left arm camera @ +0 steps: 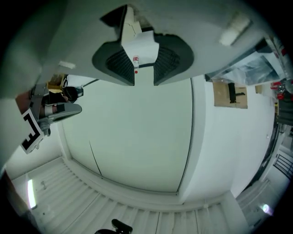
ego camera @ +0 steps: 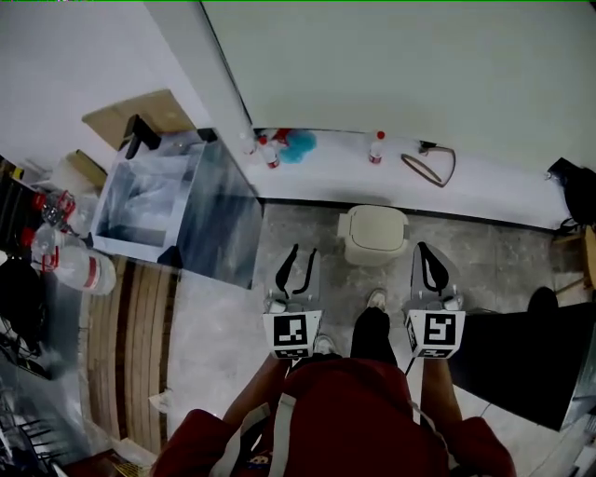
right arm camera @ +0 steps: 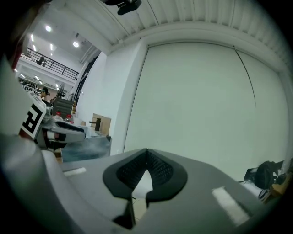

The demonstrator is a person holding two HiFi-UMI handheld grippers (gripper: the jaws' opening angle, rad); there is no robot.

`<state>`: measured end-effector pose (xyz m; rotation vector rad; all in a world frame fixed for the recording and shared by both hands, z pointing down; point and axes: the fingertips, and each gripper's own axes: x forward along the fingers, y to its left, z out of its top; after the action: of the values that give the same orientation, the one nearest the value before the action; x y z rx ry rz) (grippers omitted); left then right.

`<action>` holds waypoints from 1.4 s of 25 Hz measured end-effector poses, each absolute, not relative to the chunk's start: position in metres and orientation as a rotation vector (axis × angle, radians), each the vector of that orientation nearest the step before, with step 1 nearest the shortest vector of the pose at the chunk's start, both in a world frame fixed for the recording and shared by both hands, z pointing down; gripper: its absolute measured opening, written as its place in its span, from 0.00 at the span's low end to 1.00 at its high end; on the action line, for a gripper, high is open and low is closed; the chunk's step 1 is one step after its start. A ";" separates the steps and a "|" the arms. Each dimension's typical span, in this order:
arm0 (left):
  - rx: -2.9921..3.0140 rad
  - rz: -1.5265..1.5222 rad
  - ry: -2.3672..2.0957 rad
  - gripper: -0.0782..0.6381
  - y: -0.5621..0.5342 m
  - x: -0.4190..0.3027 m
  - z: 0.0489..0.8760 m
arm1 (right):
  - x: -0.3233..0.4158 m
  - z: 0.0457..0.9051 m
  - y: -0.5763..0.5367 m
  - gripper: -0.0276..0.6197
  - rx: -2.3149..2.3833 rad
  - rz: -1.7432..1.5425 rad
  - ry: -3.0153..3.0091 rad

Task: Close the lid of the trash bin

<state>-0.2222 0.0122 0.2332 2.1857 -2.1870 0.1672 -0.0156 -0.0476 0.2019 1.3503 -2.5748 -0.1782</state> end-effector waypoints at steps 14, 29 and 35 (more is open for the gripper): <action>2.423 -0.015 -2.477 0.29 0.054 -0.225 0.075 | -0.012 0.064 -0.007 0.04 1.552 -0.463 -2.735; 2.340 -0.094 -2.417 0.23 0.048 -0.221 0.084 | 0.012 0.078 -0.011 0.04 1.538 -0.428 -2.699; 2.325 -0.062 -2.430 0.12 0.048 -0.216 0.087 | 0.020 0.079 -0.010 0.04 1.549 -0.437 -2.692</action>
<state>-0.2159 0.0477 0.0874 2.3246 -2.4305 -0.0616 0.0199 -0.0100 0.0792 1.5491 -2.6916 -0.4370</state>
